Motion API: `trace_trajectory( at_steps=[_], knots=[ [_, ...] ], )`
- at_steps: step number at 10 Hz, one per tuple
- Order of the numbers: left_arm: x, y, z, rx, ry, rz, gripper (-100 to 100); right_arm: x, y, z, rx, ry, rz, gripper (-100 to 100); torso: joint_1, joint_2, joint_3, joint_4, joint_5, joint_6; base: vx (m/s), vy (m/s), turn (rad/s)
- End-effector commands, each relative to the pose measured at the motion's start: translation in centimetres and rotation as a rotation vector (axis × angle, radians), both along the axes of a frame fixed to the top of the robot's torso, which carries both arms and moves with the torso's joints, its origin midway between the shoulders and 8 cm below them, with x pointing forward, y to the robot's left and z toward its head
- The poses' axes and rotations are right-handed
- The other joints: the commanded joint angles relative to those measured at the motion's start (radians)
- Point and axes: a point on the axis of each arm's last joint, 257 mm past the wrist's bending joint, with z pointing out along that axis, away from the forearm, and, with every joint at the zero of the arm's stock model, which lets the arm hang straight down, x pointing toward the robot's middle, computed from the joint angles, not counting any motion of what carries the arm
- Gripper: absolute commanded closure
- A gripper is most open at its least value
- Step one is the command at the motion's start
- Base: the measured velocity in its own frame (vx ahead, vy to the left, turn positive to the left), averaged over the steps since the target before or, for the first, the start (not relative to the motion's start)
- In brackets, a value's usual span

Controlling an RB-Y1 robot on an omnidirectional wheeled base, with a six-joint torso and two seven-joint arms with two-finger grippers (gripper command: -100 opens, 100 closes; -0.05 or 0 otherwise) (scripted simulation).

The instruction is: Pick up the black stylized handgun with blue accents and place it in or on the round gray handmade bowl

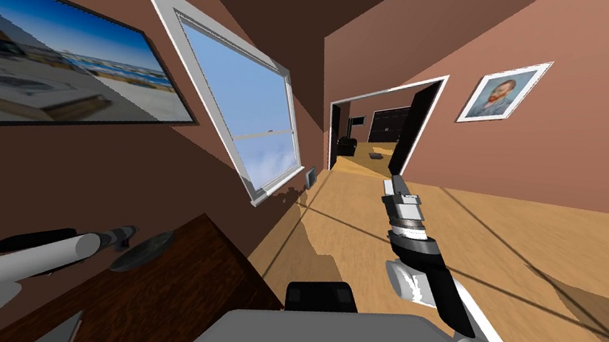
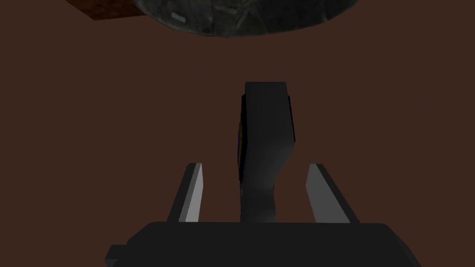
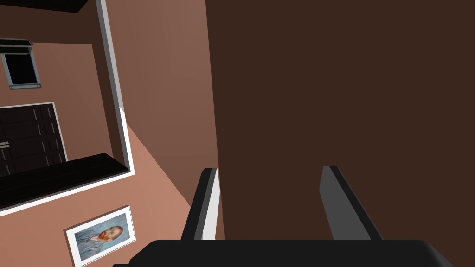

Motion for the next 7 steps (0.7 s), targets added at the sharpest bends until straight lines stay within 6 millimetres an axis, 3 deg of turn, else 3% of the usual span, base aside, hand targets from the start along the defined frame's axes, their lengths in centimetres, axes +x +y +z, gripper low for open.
trace_trajectory(
  at_steps=[1, 4, 5, 6, 7],
  knots=[
    [0.0, 0.0, 0.0, 0.0, 0.0, 0.0, -100, 0.0, 0.0, 0.0, 0.0, 0.0, 0.0, 0, 0.0, 0.0, 0.0, 0.0, 0.0, 0.0, 0.0, 0.0, 0.0],
    [0.0, 0.0, 0.0, 0.0, 0.0, 0.0, -100, 0.0, 0.0, 0.0, 0.0, 0.0, 0.0, 0, -0.001, 0.0, 0.0, 0.0, 0.0, 0.0, 0.0, 0.0, 0.0],
    [0.0, 0.0, 0.0, 0.0, 0.0, 0.0, 0, 0.0, 0.0, 0.0, 0.0, 0.0, 0.0, 0, -0.001, -0.001, 0.0, 0.0, 0.0, 0.0, 0.0, 0.0, 0.0],
    [-0.48, 0.29, 0.41, -0.01, -0.002, 0.0, -100, 0.0, 0.0, 0.0, 0.0, 0.0, 0.0, 0, -0.001, -0.001, 0.0, 0.0, 0.0, 0.0, 0.048, -0.012, 0.09],
    [-0.42, 0.24, 0.39, -0.006, 0.006, -0.009, -100, 0.0, 0.0, 0.0, 0.0, 0.0, 0.0, 0, -0.002, -0.003, -0.001, 0.0, -0.001, -0.001, 0.064, -0.021, 0.074]
  ],
)
